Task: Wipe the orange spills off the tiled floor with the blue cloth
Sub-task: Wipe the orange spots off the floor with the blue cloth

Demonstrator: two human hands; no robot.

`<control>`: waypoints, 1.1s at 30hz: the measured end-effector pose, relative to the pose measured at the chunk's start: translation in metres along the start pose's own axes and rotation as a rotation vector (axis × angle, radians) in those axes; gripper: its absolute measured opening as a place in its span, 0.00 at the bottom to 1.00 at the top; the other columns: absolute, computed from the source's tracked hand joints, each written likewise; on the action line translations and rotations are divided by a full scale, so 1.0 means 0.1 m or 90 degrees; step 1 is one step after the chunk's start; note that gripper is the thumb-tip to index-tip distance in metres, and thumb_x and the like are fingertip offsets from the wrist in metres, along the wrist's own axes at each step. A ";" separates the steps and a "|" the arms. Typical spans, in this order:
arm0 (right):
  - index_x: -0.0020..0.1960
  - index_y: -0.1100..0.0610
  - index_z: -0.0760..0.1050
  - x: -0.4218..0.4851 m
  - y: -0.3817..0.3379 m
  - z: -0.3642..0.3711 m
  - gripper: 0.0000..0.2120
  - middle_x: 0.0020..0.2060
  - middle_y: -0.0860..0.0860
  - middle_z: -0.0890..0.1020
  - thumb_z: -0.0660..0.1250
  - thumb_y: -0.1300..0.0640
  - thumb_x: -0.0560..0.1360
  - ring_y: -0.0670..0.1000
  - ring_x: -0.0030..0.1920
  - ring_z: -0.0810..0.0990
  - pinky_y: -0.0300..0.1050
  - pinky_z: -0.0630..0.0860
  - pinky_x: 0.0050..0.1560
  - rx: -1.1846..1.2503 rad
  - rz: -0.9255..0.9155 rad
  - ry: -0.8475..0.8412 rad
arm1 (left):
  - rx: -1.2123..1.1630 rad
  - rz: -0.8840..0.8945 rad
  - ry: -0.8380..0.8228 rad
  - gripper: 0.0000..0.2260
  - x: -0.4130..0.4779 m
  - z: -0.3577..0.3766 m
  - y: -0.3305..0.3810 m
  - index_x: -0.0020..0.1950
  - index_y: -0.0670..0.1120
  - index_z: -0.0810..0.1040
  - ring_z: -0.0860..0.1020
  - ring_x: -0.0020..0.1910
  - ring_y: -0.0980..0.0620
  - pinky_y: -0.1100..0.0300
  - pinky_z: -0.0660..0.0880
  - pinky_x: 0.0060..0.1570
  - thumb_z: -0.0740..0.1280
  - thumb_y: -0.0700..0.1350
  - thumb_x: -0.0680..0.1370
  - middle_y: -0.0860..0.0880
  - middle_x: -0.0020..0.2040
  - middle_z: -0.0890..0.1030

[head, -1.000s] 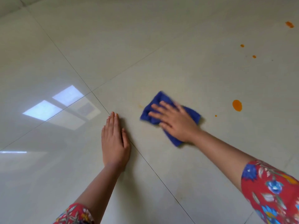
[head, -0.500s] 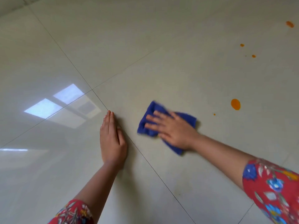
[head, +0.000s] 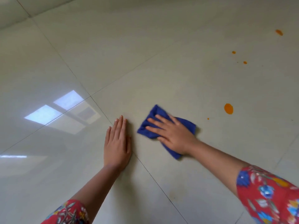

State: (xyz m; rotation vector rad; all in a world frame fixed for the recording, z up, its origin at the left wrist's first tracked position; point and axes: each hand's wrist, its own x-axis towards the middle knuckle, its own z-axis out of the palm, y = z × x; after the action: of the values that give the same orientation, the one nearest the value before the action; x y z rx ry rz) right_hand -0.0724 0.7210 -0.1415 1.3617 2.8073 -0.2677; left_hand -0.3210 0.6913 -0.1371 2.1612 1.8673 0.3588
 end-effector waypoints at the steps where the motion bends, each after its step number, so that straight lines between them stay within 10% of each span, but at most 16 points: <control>1: 0.76 0.43 0.57 -0.13 0.23 -0.01 0.25 0.77 0.44 0.58 0.51 0.46 0.80 0.50 0.77 0.55 0.55 0.51 0.74 0.000 0.055 0.007 | -0.003 0.018 -0.014 0.26 0.01 0.02 0.07 0.78 0.44 0.55 0.52 0.78 0.51 0.55 0.46 0.75 0.52 0.48 0.80 0.48 0.78 0.56; 5: 0.77 0.45 0.58 -0.14 0.49 -0.14 0.27 0.77 0.45 0.58 0.46 0.45 0.78 0.50 0.77 0.57 0.61 0.62 0.71 0.025 0.369 0.066 | -0.044 0.070 -0.052 0.28 0.20 0.17 0.61 0.79 0.46 0.50 0.45 0.78 0.55 0.57 0.43 0.76 0.48 0.55 0.81 0.51 0.79 0.49; 11: 0.78 0.43 0.52 -1.15 0.51 -0.07 0.26 0.78 0.43 0.53 0.51 0.46 0.81 0.48 0.78 0.49 0.52 0.47 0.75 0.004 0.136 -0.024 | 0.022 0.115 -0.095 0.30 0.18 0.48 1.05 0.79 0.47 0.49 0.47 0.78 0.52 0.53 0.46 0.75 0.46 0.60 0.80 0.51 0.79 0.50; 16: 0.77 0.46 0.57 -0.96 0.87 -0.08 0.26 0.77 0.47 0.59 0.47 0.47 0.79 0.51 0.77 0.56 0.60 0.58 0.73 0.007 0.503 0.090 | 0.069 0.130 -0.111 0.28 0.19 0.52 1.05 0.79 0.50 0.45 0.42 0.78 0.53 0.50 0.44 0.75 0.44 0.59 0.81 0.53 0.79 0.45; 22: 0.78 0.43 0.53 -1.53 0.51 -0.02 0.25 0.78 0.44 0.53 0.50 0.46 0.81 0.50 0.78 0.49 0.55 0.46 0.75 -0.012 0.102 -0.032 | 0.063 0.135 -0.116 0.27 0.17 0.51 1.04 0.79 0.49 0.47 0.44 0.78 0.53 0.50 0.47 0.75 0.46 0.57 0.81 0.52 0.79 0.48; 29: 0.78 0.44 0.52 -1.19 1.51 -0.19 0.25 0.78 0.45 0.53 0.49 0.47 0.81 0.50 0.78 0.51 0.60 0.49 0.74 0.020 0.720 0.105 | 0.069 0.127 -0.114 0.27 0.16 0.51 1.06 0.79 0.49 0.46 0.43 0.78 0.53 0.51 0.47 0.76 0.45 0.56 0.81 0.53 0.79 0.46; 33: 0.78 0.45 0.52 -0.40 1.26 -0.21 0.26 0.78 0.47 0.53 0.49 0.48 0.80 0.53 0.78 0.51 0.61 0.50 0.74 0.013 0.547 0.073 | 0.067 0.133 -0.112 0.27 0.16 0.50 1.05 0.79 0.49 0.47 0.44 0.78 0.53 0.51 0.46 0.76 0.46 0.56 0.81 0.53 0.79 0.47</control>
State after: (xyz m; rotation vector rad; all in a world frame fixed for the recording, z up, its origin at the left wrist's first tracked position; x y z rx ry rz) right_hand 0.0526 0.7694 -0.1361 2.4489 2.0027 -0.1899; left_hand -0.2038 0.6908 -0.1465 2.3790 1.6052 0.1073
